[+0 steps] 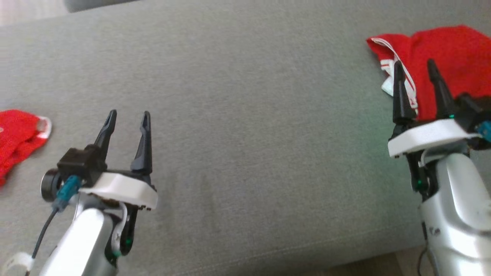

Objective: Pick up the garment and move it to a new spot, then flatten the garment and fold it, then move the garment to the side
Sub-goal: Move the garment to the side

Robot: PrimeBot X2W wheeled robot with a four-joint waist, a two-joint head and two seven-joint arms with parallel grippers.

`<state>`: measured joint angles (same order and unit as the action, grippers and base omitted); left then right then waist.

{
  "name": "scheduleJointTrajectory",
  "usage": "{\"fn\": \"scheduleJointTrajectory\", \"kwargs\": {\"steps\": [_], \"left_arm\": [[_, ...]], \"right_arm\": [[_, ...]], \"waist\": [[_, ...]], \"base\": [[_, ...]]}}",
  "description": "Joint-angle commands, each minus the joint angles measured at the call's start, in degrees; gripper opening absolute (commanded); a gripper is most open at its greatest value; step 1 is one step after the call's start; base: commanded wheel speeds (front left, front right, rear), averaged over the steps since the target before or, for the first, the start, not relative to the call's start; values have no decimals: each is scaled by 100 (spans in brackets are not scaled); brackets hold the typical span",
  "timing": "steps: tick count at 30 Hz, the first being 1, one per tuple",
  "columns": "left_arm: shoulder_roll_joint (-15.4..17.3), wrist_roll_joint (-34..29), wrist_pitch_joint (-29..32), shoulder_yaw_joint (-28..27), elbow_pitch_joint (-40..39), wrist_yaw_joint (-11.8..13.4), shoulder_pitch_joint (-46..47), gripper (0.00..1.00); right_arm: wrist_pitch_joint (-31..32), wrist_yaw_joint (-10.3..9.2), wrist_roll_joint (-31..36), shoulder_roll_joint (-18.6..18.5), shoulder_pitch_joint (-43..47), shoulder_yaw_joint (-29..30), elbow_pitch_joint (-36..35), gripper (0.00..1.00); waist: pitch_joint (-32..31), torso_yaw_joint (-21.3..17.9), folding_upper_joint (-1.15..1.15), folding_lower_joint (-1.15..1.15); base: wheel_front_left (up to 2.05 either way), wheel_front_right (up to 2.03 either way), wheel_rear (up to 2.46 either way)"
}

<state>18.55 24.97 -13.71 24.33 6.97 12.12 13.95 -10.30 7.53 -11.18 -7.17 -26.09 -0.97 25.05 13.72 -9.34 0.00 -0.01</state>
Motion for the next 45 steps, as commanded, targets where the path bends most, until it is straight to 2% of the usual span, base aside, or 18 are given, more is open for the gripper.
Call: {"fn": "scheduleJointTrajectory", "kwargs": {"steps": [1,9,17,30,45], "left_arm": [[97,23,-50,-298,-162,46,66,100],[127,78,-93,-409,-166,111,-339,100],[177,124,-104,-428,-188,155,-742,100],[230,176,-94,-343,-188,191,-1150,100],[269,178,-41,-285,-294,257,-1163,100]], "right_arm": [[73,-4,77,60,70,-82,-385,100],[526,-4,261,238,1040,-73,-1545,100],[790,-4,345,341,1837,-32,-2170,100],[1104,-4,410,367,2489,-77,-2542,100],[1168,-4,409,389,2562,-46,-2665,100]], "waist": [[-178,196,0,1],[-551,544,0,1],[-941,618,0,1],[-1344,598,0,1],[-1322,583,0,1]], "base": [[0,0,0],[0,0,0],[0,0,0],[0,0,0],[0,0,0]]}}
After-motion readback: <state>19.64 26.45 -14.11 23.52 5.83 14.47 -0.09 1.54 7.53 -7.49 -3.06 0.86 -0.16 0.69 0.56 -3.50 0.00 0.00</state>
